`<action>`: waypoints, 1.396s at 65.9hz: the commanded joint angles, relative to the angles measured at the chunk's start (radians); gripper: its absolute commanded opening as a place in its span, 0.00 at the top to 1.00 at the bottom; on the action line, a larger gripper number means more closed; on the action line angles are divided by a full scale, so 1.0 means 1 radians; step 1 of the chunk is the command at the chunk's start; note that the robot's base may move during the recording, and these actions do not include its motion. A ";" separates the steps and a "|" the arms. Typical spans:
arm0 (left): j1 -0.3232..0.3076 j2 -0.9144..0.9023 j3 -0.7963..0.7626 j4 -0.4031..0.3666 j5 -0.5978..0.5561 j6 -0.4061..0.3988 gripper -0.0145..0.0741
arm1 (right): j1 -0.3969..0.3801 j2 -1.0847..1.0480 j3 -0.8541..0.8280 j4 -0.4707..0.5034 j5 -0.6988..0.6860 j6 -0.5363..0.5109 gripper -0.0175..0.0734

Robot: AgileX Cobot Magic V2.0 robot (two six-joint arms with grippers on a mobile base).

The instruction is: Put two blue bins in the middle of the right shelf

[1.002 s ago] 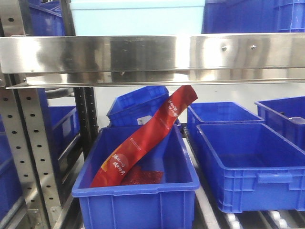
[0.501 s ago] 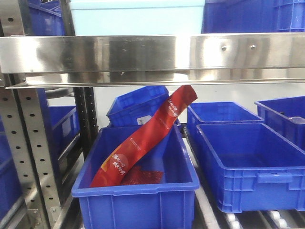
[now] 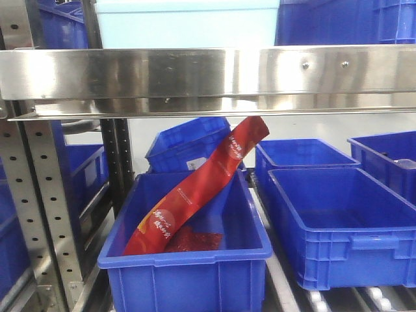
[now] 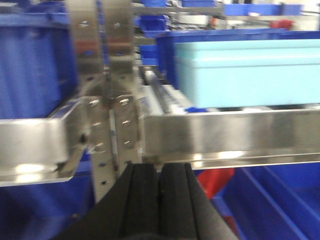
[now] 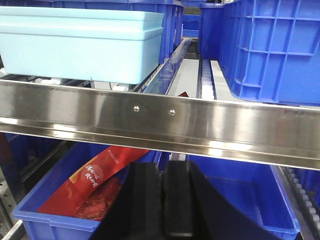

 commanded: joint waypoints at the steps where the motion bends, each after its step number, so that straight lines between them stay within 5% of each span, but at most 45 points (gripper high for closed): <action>1: 0.038 -0.101 0.077 -0.018 -0.014 0.002 0.96 | 0.000 -0.006 0.001 -0.007 -0.023 -0.003 0.98; 14: 0.068 -0.282 0.259 -0.024 -0.026 0.002 0.96 | 0.000 -0.006 0.001 -0.007 -0.023 -0.003 0.98; 77: 0.068 -0.282 0.259 -0.024 -0.064 0.002 0.96 | 0.000 -0.010 0.001 -0.007 -0.046 -0.003 0.98; 83: 0.068 -0.282 0.259 -0.024 -0.064 0.002 0.96 | -0.011 -0.018 0.001 0.020 -0.034 -0.014 0.99; 92: 0.068 -0.282 0.259 -0.024 -0.064 0.002 0.96 | -0.086 -0.092 0.050 0.186 -0.046 -0.189 0.99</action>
